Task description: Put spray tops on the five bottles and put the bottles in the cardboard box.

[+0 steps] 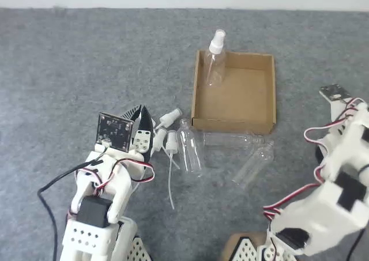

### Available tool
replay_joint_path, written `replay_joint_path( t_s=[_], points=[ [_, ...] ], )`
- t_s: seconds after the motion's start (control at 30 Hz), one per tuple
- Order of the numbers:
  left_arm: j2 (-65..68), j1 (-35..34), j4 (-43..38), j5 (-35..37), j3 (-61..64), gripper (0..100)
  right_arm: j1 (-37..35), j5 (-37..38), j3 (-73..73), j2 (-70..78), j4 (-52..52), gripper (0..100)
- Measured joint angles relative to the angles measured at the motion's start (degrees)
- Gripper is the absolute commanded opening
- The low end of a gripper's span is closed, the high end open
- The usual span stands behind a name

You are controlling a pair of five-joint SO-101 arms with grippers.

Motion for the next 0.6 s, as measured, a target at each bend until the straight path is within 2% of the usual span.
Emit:
replay_joint_path(
  t_s=[0.1, 0.3, 0.5, 0.6],
  points=[
    [0.0, 0.0, 0.0, 0.0, 0.0, 1, 0.0, 0.0, -4.0, 3.7, 0.0, 26.6],
    [0.0, 0.0, 0.0, 0.0, 0.0, 1, 0.0, -1.1, -7.9, 5.8, 0.4, 2.4],
    [0.0, 0.0, 0.0, 0.0, 0.0, 1, 0.0, -1.3, -9.8, 5.8, 1.5, 1.0],
    [0.1, -0.1, 0.0, 0.0, 0.0, 1, -0.3, -1.4, -13.8, 5.8, 6.2, 0.9]
  ],
)
